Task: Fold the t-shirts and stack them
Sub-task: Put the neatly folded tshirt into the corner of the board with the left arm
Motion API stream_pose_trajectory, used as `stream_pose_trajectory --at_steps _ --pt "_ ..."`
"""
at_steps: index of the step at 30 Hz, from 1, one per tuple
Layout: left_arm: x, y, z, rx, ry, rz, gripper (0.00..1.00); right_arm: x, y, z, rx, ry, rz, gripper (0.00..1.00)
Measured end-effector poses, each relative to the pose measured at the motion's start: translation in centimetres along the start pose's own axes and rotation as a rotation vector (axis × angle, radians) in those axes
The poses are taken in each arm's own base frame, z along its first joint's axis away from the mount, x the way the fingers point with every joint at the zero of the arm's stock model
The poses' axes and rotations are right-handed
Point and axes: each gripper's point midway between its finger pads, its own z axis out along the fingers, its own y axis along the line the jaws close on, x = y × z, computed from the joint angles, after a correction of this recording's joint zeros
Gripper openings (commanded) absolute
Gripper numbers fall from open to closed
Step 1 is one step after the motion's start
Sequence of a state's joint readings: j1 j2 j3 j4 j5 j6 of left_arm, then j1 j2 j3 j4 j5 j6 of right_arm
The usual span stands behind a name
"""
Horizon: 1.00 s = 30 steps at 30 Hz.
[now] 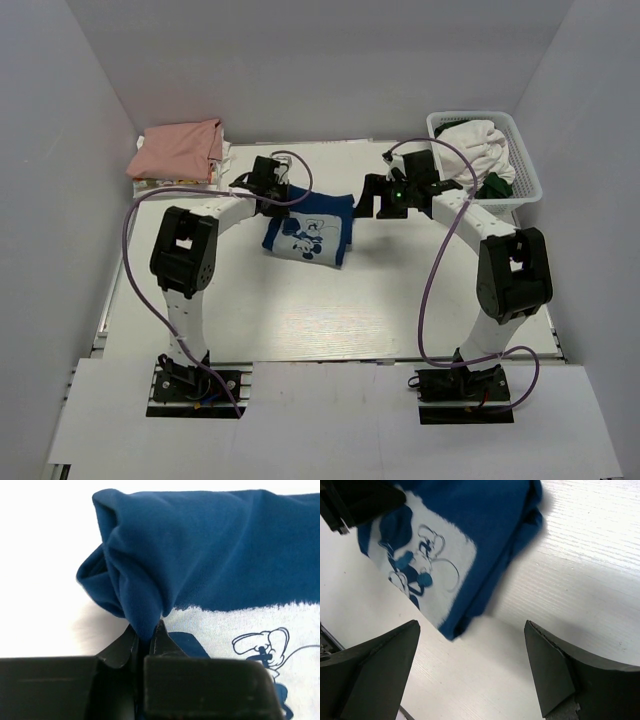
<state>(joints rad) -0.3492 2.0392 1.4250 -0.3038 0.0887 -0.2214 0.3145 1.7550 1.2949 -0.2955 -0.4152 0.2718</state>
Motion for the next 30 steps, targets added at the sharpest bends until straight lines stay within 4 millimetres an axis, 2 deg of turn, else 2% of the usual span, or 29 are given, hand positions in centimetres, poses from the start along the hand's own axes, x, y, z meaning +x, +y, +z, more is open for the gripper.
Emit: stream_pose_trajectory --at_steps 6,11,14,24,30 --pt "-4.7 3.1 -3.2 -0.182 -0.118 0.157 0.0 0.3 -0.1 0.0 -0.001 -0.001 -0.001 0.91" --pt "-10.7 5.4 -6.3 -0.303 -0.24 0.278 0.0 0.3 0.1 0.0 -0.015 0.0 -0.009 0.91" --pt "-13.7 7.8 -8.3 -0.387 -0.29 0.326 0.0 0.3 0.4 0.0 -0.029 0.003 -0.011 0.91" --pt "-19.6 14.9 -13.5 -0.543 -0.354 0.474 0.0 0.6 2.2 -0.2 -0.138 0.018 -0.022 0.91" --pt "-23.5 18.6 -15.2 -0.592 -0.411 0.487 0.0 0.2 2.8 -0.9 -0.148 0.002 -0.045 0.91"
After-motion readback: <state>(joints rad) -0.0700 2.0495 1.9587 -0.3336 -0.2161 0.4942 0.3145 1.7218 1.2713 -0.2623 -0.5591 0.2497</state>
